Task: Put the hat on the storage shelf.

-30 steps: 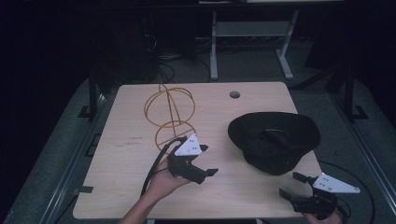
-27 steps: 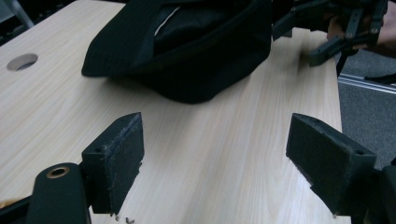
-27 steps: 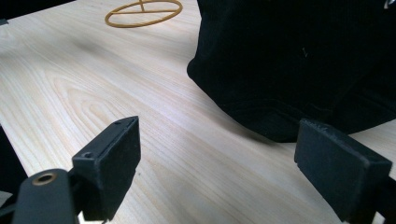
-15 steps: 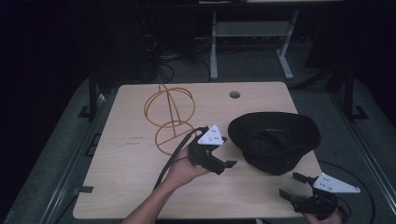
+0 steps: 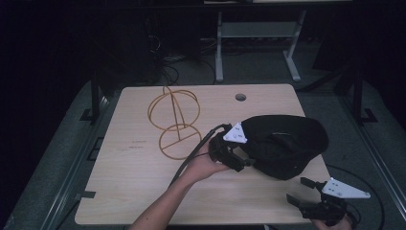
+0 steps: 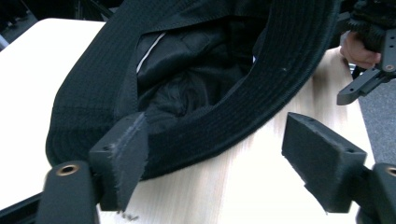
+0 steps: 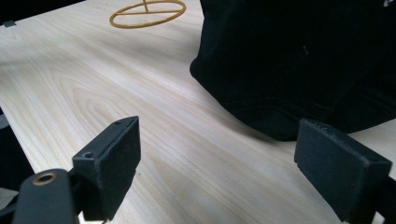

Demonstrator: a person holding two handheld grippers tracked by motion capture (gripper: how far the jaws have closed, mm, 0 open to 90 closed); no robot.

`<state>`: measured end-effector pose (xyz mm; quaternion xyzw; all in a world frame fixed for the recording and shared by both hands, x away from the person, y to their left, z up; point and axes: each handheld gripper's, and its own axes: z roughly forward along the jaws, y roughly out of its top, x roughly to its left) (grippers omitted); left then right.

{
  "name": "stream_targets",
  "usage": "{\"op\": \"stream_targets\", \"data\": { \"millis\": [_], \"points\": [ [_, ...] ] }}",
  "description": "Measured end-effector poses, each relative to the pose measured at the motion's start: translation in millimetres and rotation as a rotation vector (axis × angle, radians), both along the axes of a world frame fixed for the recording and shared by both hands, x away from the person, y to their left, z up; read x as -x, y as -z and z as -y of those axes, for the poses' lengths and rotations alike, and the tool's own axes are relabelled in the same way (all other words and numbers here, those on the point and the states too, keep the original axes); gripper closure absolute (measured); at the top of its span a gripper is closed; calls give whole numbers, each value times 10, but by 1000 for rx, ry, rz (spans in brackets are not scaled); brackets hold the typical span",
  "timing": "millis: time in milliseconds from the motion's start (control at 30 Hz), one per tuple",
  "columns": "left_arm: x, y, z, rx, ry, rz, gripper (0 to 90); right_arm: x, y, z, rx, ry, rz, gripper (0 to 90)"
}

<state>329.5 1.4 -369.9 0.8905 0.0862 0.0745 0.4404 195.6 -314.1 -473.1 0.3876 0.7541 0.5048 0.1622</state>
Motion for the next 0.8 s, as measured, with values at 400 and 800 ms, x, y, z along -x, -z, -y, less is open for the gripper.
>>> {"op": "stream_targets", "data": {
  "millis": [400, 800],
  "points": [
    [-99, 128, 175, -34, 37, -11, 473, -19, 13, 25, -5, 12, -10, 142],
    [-3, 95, 118, 43, 99, -61, 779, -26, -9, 39, -7, 30, 7, 142]
  ]
}}
